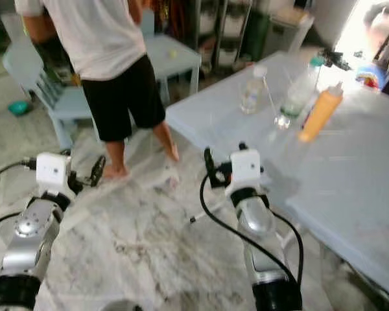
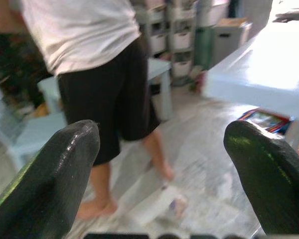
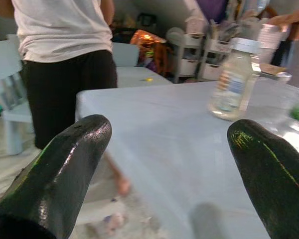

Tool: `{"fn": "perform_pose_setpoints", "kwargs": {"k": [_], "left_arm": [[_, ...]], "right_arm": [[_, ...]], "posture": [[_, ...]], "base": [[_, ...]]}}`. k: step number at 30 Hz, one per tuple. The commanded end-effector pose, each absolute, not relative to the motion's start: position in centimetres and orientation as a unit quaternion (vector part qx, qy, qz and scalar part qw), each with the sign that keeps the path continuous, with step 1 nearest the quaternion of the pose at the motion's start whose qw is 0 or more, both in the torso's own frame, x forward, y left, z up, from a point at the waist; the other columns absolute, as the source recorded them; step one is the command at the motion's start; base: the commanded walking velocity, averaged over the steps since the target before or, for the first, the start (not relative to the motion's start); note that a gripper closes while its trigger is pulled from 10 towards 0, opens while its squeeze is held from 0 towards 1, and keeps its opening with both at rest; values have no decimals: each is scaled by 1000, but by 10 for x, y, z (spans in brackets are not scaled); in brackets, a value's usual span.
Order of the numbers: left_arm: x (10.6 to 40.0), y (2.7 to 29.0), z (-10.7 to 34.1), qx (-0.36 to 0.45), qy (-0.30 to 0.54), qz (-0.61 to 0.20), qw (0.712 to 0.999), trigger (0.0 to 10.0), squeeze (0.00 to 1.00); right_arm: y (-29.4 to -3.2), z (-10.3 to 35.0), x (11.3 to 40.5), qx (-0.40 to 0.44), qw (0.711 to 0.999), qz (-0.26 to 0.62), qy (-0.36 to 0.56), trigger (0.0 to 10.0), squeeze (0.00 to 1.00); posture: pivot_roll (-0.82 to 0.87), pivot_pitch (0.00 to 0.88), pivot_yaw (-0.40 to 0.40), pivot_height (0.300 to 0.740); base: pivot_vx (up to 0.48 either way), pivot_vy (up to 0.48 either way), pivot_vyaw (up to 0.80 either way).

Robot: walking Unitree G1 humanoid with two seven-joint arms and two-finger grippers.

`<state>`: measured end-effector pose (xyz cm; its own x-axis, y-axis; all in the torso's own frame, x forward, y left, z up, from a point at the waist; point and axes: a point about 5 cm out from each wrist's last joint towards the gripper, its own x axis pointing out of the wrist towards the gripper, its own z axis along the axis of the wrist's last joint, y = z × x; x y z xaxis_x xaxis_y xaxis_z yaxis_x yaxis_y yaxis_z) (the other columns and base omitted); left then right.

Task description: Restocking fridge

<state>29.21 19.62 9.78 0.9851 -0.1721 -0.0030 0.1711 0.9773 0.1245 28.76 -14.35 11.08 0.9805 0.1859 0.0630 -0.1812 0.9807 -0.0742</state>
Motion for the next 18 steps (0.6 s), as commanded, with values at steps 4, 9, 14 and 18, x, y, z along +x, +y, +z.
{"fn": "perform_pose_setpoints", "kwargs": {"k": [4,9,14,18], "left_arm": [[294,188,98,59,-9,-101,993,10000,0],[295,187,98,56,-10,-101,993,10000,0],[295,183,98,57,-13,-106,993,10000,0],[294,180,99,55,-18,-119,991,10000,0]], "right_arm": [[-152,111,287,-38,996,78,-36,10000,0],[-152,111,287,-39,995,79,-35,10000,0],[-152,110,287,-40,995,81,-35,10000,0],[-151,110,287,-43,995,83,-34,10000,0]], "posture": [[5,0,-48,740],[5,0,-49,740],[2,0,-51,740],[2,0,-53,740]], "base": [[384,287,0],[383,288,0],[385,286,-457],[426,141,0]]}}
